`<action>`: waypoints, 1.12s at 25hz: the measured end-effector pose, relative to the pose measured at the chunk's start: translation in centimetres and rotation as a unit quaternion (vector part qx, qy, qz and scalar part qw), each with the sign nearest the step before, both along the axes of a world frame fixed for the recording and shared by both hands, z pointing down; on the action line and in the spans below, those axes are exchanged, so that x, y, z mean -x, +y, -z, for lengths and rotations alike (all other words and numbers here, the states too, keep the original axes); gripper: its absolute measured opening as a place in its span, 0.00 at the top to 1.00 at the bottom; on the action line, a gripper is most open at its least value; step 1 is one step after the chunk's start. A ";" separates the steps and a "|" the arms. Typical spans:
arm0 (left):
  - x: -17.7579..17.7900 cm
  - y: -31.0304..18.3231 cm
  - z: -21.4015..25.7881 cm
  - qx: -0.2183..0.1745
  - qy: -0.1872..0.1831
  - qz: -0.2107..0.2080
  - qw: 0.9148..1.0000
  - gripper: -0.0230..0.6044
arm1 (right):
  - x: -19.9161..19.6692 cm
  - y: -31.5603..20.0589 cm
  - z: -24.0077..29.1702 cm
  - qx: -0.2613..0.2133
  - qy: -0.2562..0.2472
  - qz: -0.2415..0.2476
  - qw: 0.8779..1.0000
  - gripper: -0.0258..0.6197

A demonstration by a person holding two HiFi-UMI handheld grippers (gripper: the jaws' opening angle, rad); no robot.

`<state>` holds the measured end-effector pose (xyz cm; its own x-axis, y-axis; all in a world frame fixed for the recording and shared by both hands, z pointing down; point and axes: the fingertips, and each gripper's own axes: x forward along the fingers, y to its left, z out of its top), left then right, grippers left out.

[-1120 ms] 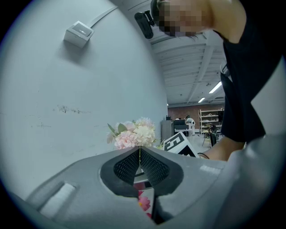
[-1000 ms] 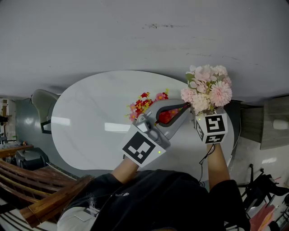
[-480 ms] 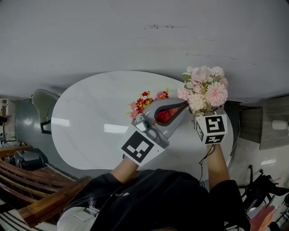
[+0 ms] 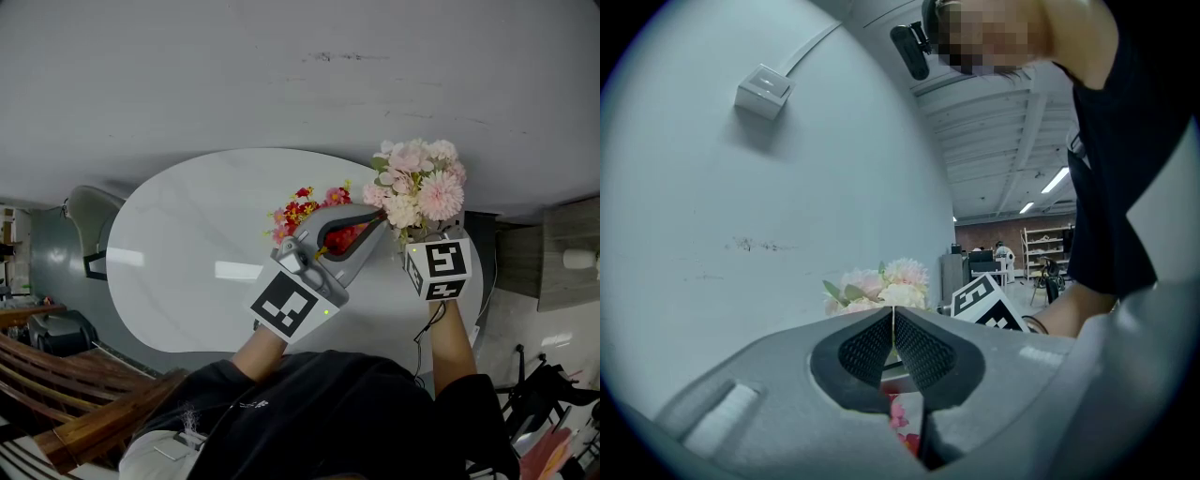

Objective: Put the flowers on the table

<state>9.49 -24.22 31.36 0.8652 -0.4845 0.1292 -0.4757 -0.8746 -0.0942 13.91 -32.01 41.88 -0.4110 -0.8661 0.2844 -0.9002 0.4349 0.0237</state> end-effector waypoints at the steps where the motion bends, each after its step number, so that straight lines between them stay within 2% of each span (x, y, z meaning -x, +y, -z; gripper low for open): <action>1: 0.0 0.0 -0.1 0.000 0.000 0.000 1.000 0.97 | 0.0 0.0 -0.1 0.000 0.000 0.000 1.000 0.33; 28: 0.0 0.5 -0.6 0.004 -0.002 0.005 1.000 0.97 | -0.7 1.0 -1.4 0.019 0.004 -0.003 1.000 0.33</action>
<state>9.47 -23.68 31.98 0.8596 -0.4925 0.1364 -0.4847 -0.8703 -0.0880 14.62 -31.00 43.28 -0.4026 -0.8575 0.3202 -0.9030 0.4293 0.0143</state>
